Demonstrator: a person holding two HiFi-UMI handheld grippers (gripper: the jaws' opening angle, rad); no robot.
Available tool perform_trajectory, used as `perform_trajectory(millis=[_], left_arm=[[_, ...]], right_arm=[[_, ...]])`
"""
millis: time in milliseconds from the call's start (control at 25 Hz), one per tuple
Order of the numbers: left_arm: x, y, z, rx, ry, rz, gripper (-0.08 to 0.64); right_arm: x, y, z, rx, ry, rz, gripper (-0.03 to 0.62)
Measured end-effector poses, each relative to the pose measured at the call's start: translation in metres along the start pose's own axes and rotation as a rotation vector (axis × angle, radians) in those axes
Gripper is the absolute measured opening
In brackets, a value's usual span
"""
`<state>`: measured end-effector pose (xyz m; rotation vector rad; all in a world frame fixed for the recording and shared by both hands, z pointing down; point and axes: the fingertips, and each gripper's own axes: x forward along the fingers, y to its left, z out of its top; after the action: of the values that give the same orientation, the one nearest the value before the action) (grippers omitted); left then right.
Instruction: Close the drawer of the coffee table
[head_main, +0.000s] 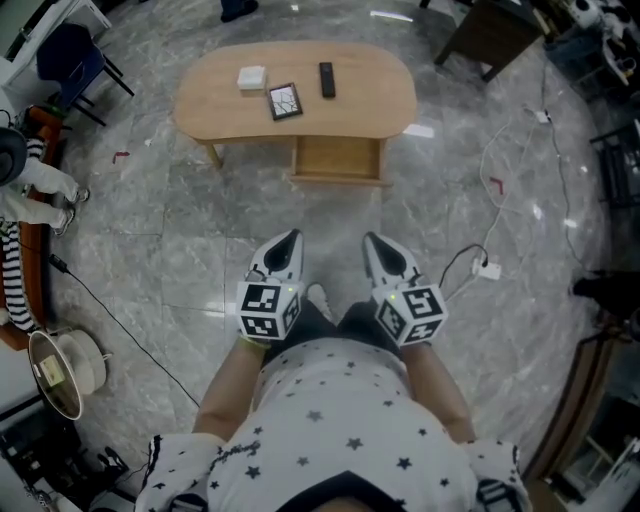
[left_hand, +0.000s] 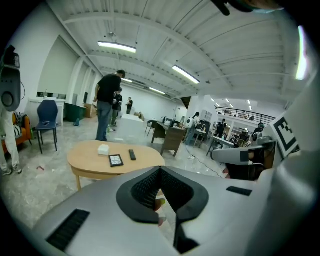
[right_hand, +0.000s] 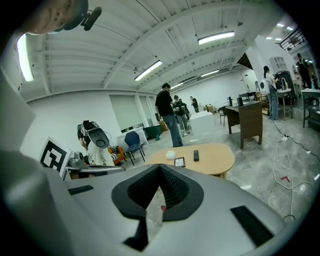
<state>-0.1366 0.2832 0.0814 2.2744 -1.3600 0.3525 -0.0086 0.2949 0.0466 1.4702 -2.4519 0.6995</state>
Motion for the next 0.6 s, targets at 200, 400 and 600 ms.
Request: perform_trajectory(millis=[200,400,600], left_arm=[[0.012,0.018,-0.002,-0.012,0.012,0.007,0.006],[0.027,0.037,-0.008,-0.032,0.030,0.033,0.007],[0.045,0.049,-0.019,-0.059,0.053,0.055,0.006]], right_arm=[[0.007,-0.010,-0.005,0.006,0.025,-0.039,0.006],[0.015,-0.028,-0.015,0.015,0.056,-0.058,0.006],[0.029,-0.050,-0.029,0.022,0.098,-0.053,0.006]])
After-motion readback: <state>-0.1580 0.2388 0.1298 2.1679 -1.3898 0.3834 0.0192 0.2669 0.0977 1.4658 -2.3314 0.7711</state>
